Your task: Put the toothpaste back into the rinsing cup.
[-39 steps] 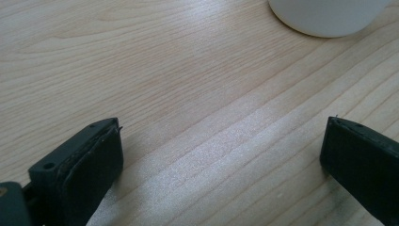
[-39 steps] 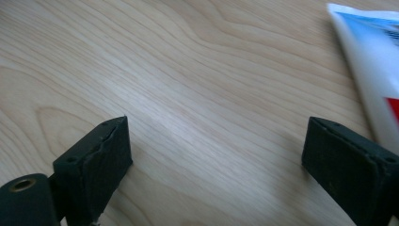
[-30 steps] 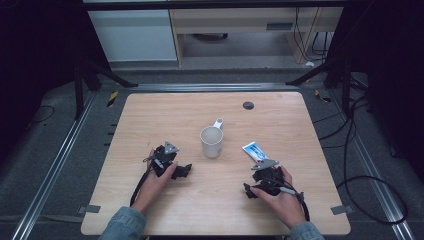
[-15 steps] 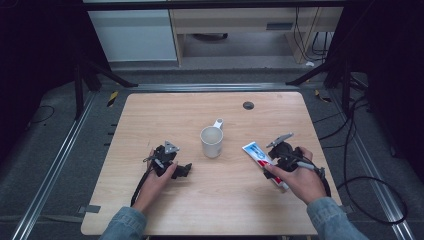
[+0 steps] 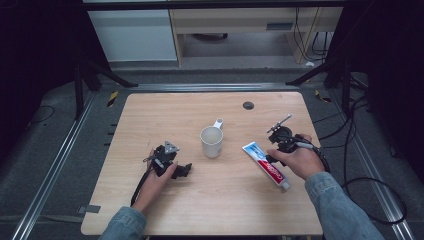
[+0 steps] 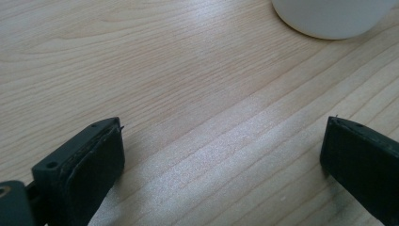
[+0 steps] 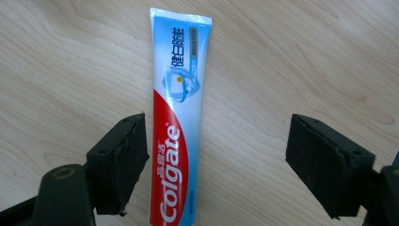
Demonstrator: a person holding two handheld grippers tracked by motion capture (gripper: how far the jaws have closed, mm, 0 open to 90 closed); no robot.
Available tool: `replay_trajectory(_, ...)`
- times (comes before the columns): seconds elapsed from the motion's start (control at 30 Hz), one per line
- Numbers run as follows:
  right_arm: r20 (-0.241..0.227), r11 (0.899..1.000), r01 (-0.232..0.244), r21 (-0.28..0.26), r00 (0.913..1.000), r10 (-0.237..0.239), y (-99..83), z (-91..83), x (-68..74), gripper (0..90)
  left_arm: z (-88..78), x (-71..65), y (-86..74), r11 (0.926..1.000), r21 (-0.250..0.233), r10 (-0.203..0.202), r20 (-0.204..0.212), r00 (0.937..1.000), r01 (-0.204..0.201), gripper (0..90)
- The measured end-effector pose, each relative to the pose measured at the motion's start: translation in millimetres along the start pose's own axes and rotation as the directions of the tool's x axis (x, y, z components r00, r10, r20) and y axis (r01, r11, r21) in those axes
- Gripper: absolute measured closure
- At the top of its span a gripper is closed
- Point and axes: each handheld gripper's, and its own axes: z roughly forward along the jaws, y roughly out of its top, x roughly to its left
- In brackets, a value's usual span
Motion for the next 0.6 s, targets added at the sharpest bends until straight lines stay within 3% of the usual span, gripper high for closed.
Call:
replay_trajectory(0.17,-0.014,1.0,-0.003,0.027,0.9999,0.004,7.4,5.7,-3.2,25.6,-0.1,0.2,0.1,1.0,0.0,0.003,-0.001,1.0,-0.003,0.0)
replay_trajectory(0.2,-0.022,0.999,0.002,0.038,0.9998,-0.001,10.4,8.0,-4.1,32.1,0.0,0.2,0.1,1.0,0.0,0.003,0.0,1.0,-0.003,0.0)
replay_trajectory(0.6,-0.044,0.998,-0.015,0.065,0.9989,0.018,23.5,21.9,-8.3,35.0,-0.1,0.3,0.1,1.0,0.001,0.004,0.0,1.0,-0.004,0.0)
